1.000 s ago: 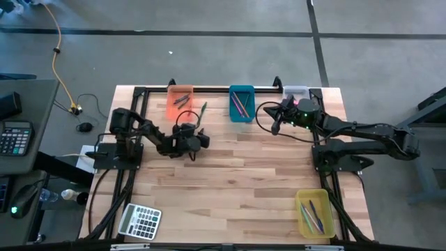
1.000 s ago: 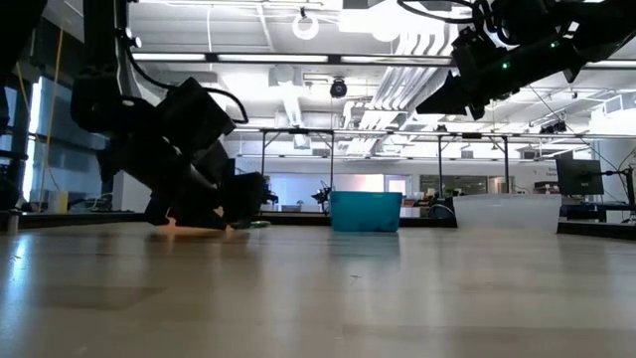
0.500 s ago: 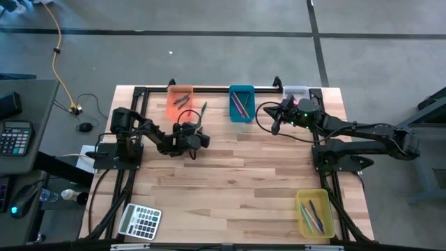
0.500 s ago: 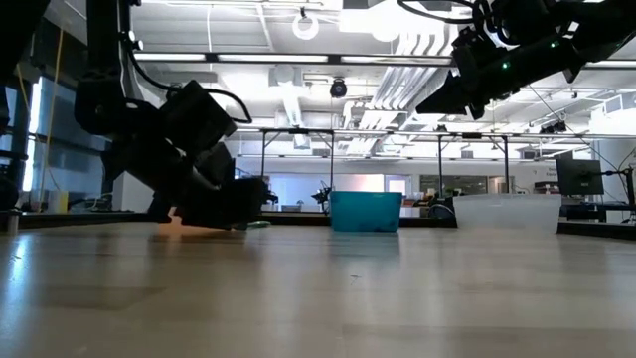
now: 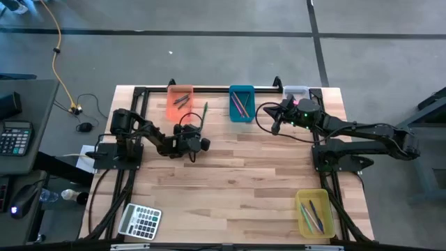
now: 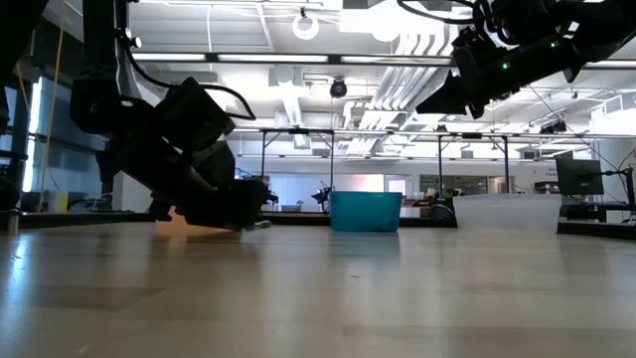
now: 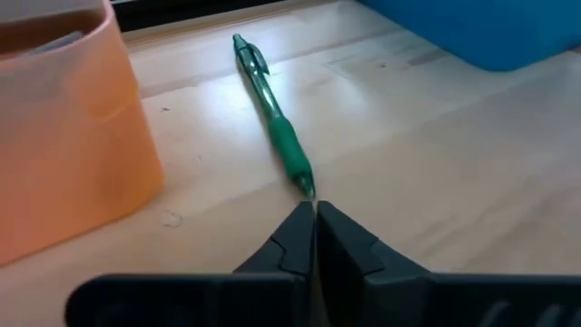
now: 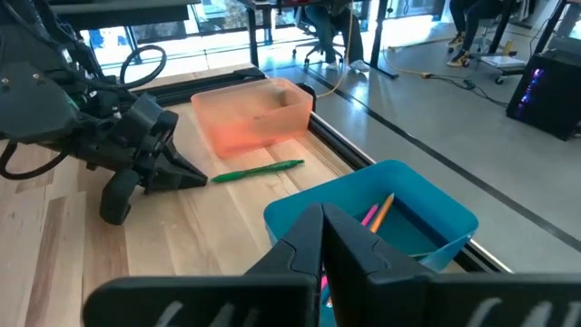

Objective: Sort crayons/erasers/pens/pencils in bins
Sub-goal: Put the green pen into the yellow transparent bin

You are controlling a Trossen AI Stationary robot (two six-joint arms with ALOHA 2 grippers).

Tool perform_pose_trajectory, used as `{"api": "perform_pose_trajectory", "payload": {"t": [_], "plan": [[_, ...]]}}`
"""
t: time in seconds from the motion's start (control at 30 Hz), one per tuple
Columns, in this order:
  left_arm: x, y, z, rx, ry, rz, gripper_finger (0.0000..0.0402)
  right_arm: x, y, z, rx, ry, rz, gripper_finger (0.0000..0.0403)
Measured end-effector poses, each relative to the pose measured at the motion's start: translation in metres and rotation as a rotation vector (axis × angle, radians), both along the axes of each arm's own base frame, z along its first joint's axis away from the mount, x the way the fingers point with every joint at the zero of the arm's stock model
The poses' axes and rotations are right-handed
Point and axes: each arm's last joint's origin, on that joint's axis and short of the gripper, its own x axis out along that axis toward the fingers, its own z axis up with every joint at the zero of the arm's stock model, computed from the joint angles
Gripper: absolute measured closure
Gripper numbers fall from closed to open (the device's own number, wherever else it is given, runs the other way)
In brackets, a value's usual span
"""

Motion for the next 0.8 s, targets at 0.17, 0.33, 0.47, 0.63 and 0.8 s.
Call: {"api": "perform_pose_trajectory", "payload": {"t": [0.17, 0.33, 0.47, 0.63, 0.8], "plan": [[0.001, -0.005, 0.0, 0.0, -0.011, -0.006, 0.0397, 0.0, 0.0, 0.0, 0.0, 0.001, 0.0, 0.0403], [0.01, -0.003, 0.006, -0.021, -0.062, -0.01, 0.0375, 0.0, 0.0, 0.0, 0.001, 0.001, 0.0, 0.0403], [0.026, 0.001, 0.015, -0.024, -0.088, -0.051, 0.0332, 0.0, 0.0, 0.0, 0.001, 0.003, 0.0, 0.0403], [0.032, 0.003, 0.015, -0.02, -0.063, 0.001, 0.0268, 0.0, 0.0, -0.001, 0.003, 0.007, 0.001, 0.0403], [0.024, 0.009, 0.01, -0.054, -0.061, 0.091, 0.022, 0.0, 0.0, -0.001, 0.0, 0.008, 0.017, 0.0403]]}}
